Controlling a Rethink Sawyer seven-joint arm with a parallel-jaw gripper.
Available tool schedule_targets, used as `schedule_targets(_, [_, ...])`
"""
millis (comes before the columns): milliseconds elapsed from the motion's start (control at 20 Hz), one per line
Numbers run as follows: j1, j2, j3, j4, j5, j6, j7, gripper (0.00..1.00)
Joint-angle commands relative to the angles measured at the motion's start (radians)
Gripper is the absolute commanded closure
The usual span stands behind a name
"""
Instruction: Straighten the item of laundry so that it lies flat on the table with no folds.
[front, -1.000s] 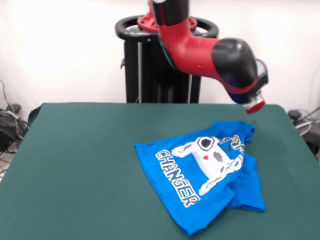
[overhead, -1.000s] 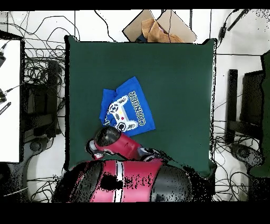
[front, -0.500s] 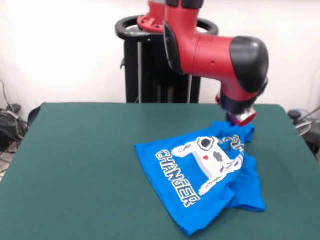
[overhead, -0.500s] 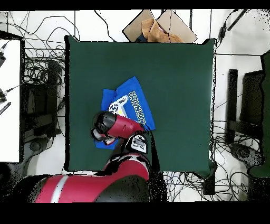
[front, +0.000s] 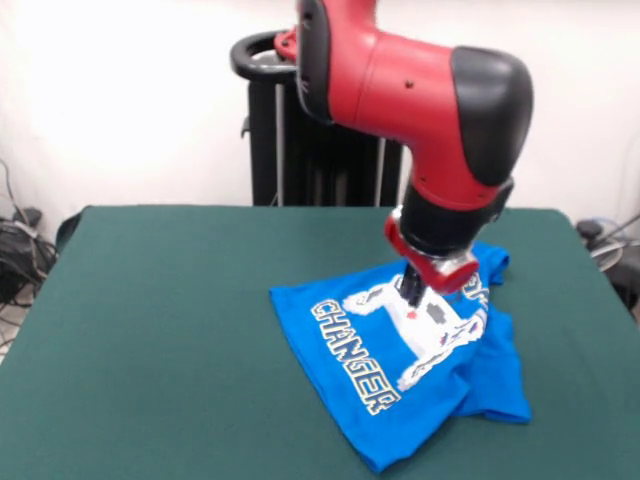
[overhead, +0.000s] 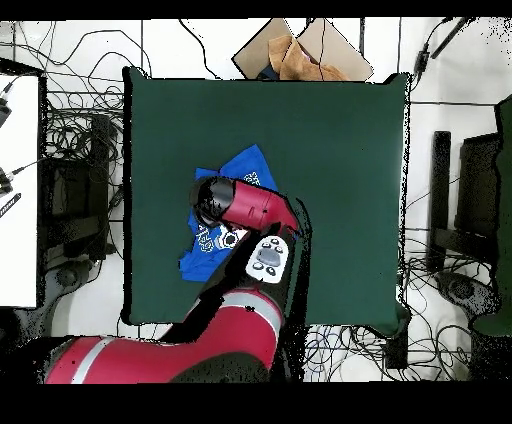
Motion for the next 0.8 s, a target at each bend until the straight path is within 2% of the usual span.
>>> schedule_targets(50, [-0.038, 0.05, -0.045, -0.148, 0.031, -0.009, 0.216, 1.0])
schedule_targets(250, [-0.043, 0.089, -0.077, -0.196, -0.001, 0.016, 0.197, 1.0])
schedule_targets(400, [-0.054, 0.105, -0.077, -0.194, -0.009, -0.007, 0.176, 1.0])
schedule_targets(800, [-0.049, 0.109, -0.033, -0.126, 0.002, -0.072, 0.162, 1.0])
